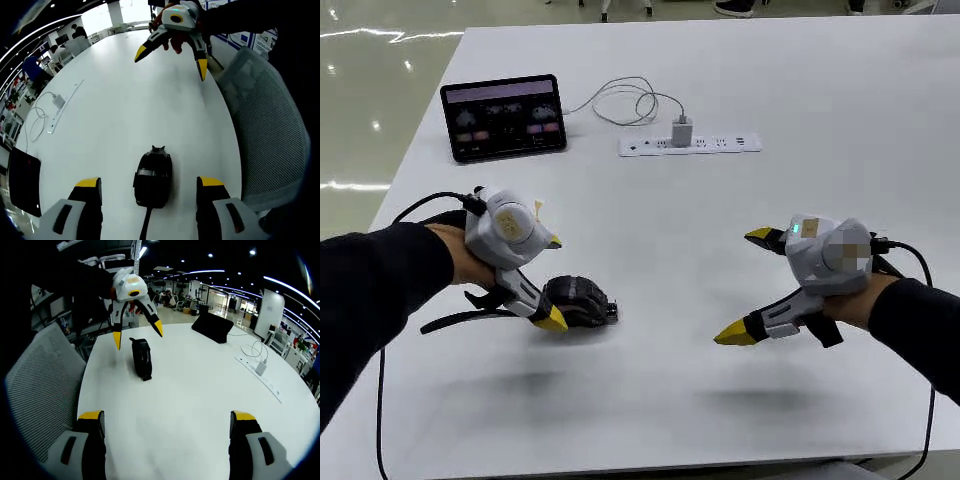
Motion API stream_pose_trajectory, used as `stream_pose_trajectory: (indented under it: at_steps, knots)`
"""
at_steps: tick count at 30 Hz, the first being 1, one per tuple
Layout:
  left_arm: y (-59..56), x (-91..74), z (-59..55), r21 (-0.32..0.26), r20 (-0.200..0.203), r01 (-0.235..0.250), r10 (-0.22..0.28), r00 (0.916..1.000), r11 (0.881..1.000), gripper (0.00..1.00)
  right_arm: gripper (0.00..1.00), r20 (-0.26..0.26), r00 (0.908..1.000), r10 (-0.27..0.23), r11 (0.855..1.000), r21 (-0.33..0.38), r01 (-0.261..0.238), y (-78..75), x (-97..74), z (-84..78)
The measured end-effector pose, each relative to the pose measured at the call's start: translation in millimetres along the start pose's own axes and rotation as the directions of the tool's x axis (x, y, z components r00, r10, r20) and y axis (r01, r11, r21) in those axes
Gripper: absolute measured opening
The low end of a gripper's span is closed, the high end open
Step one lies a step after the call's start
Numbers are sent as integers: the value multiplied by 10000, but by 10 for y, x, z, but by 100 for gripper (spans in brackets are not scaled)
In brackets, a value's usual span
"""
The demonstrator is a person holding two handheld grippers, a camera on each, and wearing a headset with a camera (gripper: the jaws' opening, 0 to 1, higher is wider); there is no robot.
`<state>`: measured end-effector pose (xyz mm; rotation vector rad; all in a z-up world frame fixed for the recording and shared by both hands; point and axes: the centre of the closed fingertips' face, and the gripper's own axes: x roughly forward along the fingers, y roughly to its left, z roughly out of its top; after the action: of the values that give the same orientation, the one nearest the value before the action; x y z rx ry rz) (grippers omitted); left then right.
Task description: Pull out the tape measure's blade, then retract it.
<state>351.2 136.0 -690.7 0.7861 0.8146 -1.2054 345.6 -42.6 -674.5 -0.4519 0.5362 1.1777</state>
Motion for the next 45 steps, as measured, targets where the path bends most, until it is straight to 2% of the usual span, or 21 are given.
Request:
stream_pose_trajectory:
  at_steps: [4,10,13,19,22,27,29,34,40,45]
  knots:
    - [-29,87,-39,220,-426,246,-236,9988,9995,65,100,-77,9999,111,9998,-193,-112,0,109,33]
    - [-85,174,-97,167,-816,534,-519,9953,9984,56,98,224,9991,374,9988,-321,-366,45,281,214]
    - [-92,173,-93,195,-868,573,-554,9947,9982,50,97,293,9980,558,9975,-452,-544,81,374,288]
    - [-113,181,-83,199,-942,695,-674,9933,9974,36,96,122,9958,912,9935,-699,-902,135,554,353]
    - [-74,185,-77,305,-929,560,-530,9943,9980,31,92,299,9937,1081,9892,-1025,-1045,156,635,407]
    - [-68,191,-84,157,-907,719,-702,9934,9973,30,87,191,9932,1152,9876,-1098,-1124,127,768,425]
    - [-70,200,-80,447,-866,874,-833,9928,9952,30,84,162,9929,1174,9870,-1122,-1149,130,807,448]
    - [-58,207,-84,-29,-852,750,-750,9935,9972,29,82,-26,9902,1397,9835,-1159,-1390,189,926,432]
    - [-81,198,-82,3,-873,623,-620,9942,9981,29,76,-313,9868,1587,9811,-1070,-1612,258,1065,367]
    - [-74,198,-86,34,-859,623,-617,9944,9981,29,70,-508,9833,1748,9740,-1371,-1802,324,1180,363]
